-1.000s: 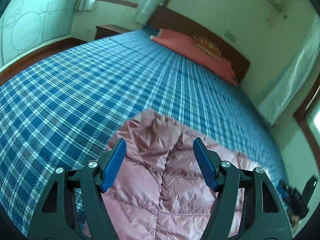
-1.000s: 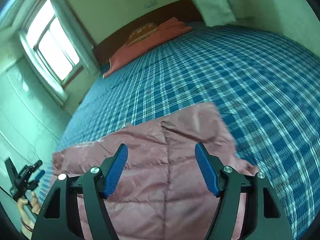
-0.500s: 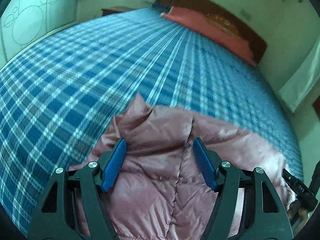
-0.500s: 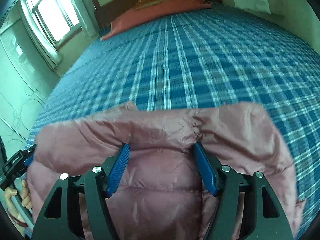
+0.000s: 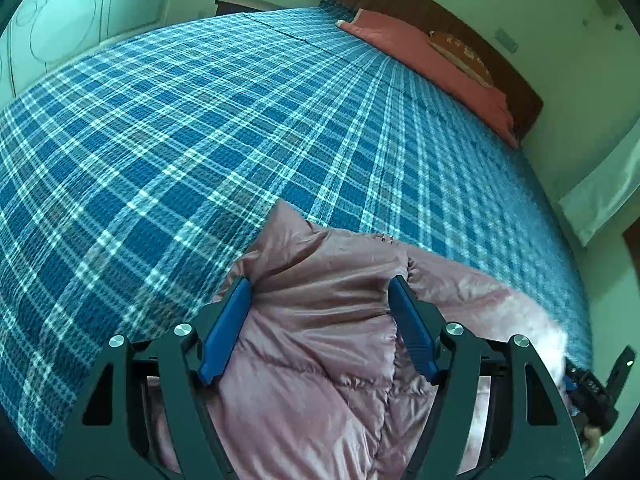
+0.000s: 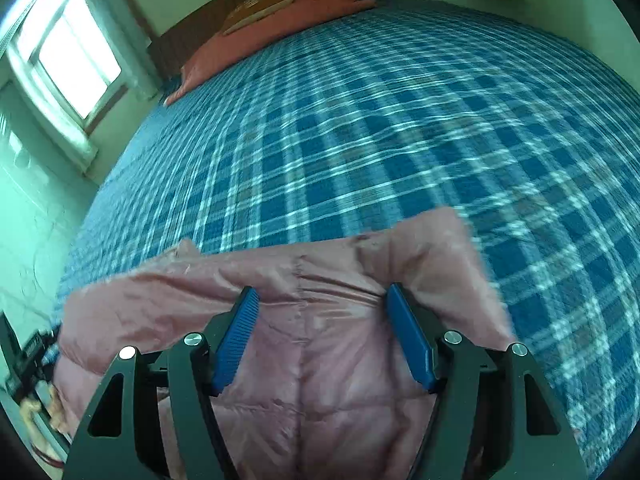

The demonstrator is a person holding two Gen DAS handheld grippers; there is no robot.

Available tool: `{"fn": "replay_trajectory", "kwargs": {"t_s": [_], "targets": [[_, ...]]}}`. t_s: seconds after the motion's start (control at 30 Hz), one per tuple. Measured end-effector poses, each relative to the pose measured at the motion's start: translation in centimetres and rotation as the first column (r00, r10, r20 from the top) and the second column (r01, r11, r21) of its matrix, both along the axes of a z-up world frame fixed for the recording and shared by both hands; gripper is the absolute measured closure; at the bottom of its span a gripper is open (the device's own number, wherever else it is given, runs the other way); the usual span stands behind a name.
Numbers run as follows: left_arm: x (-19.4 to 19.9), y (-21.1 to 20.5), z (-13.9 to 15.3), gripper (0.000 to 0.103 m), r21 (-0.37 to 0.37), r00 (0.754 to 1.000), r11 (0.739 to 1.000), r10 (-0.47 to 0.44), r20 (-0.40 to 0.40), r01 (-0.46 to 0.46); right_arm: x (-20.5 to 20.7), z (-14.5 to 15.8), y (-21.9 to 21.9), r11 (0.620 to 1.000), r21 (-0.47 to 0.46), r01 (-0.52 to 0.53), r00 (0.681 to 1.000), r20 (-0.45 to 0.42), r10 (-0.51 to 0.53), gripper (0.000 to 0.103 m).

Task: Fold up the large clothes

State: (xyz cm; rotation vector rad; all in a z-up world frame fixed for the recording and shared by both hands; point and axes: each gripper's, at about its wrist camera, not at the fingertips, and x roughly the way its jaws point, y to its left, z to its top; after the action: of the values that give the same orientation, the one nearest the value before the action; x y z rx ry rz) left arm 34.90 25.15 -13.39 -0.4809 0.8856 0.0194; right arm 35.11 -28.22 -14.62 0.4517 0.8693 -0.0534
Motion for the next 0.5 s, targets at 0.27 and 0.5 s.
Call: {"fn": "replay_trajectory", "kwargs": {"t_s": [0.27, 0.5], "targets": [[-6.4, 6.4, 1.6, 0.032, -0.147, 0.989, 0.978, 0.147, 0.002, -0.145, -6.9, 1.5, -4.3, 0.995, 0.031, 0.09, 0.996, -0.001, -0.09, 0.037], [-15.3, 10.6, 0.6, 0.032, -0.228, 0.962, 0.935, 0.27, -0.043, -0.273, -16.5, 1.1, -6.7, 0.982, 0.107, 0.155, 0.988, 0.003, -0.156, 0.037]]}}
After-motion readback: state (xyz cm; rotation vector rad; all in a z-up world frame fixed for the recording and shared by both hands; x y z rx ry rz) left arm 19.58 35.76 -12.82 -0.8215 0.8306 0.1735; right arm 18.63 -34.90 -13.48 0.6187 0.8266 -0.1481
